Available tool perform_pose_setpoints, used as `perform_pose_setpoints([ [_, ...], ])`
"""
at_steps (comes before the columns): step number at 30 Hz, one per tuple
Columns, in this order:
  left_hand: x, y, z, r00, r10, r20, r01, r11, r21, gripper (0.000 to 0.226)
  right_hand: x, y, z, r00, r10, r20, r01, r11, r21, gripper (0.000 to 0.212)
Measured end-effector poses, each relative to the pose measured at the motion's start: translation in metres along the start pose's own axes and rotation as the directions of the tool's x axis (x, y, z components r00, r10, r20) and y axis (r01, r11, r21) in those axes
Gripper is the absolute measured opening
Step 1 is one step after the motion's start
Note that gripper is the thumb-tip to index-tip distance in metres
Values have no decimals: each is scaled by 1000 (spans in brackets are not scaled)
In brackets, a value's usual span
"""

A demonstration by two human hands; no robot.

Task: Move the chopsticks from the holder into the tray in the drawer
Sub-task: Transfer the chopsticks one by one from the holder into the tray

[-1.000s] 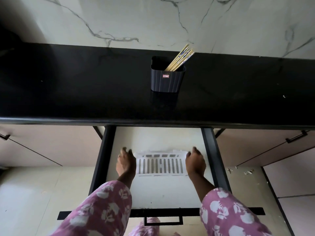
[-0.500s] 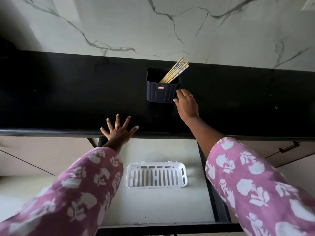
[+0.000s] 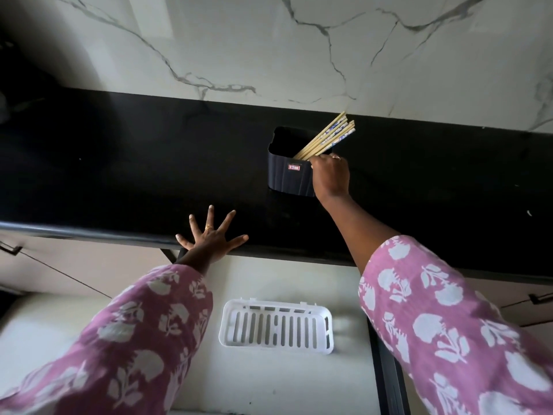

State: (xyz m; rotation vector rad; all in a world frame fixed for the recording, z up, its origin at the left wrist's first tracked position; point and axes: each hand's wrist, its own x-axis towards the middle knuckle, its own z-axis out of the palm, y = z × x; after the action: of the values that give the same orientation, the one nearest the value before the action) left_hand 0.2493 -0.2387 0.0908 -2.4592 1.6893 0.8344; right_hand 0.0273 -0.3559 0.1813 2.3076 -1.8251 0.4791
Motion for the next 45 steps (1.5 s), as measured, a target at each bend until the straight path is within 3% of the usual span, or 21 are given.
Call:
perform_pose_setpoints([
  [11, -7, 4, -5, 999, -18, 28, 18, 1000, 5, 80, -37, 13, -12, 999, -28, -37, 30, 997, 65, 28],
  [16, -6, 3, -4, 999, -15, 33, 15, 1000, 6, 80, -41, 18, -15, 998, -31, -62, 39, 992, 123, 19],
  [18, -6, 2, -5, 999, -14, 39, 14, 1000, 12, 80, -39, 20, -17, 996, 17, -85, -4, 989, 149, 18],
  [20, -6, 2, -6, 999, -8, 46, 7, 1000, 14, 80, -33, 23, -23, 981, 162, -106, -137, 967, 216, 20],
  [24, -6, 4, -6, 999, -13, 47, 12, 1000, 15, 80, -10, 35, -39, 835, 537, -119, -466, 806, 365, 23],
  [30, -6, 4, -7, 998, -20, 57, 19, 1000, 10, 81, 23, 47, -47, 688, 719, 94, -677, 590, 441, 39],
  [33, -5, 3, -8, 998, -14, 59, 13, 1000, 12, 81, 32, 50, -45, 622, 761, 184, -724, 471, 504, 44],
  [38, -4, 2, -7, 999, -4, 50, 4, 1000, 15, 81, 42, 53, -36, 601, 778, 181, -716, 425, 554, 37],
  [45, -6, 2, -10, 997, 1, 73, -4, 999, 38, 82, 50, 72, -31, 516, 831, 208, -691, 260, 675, 31],
])
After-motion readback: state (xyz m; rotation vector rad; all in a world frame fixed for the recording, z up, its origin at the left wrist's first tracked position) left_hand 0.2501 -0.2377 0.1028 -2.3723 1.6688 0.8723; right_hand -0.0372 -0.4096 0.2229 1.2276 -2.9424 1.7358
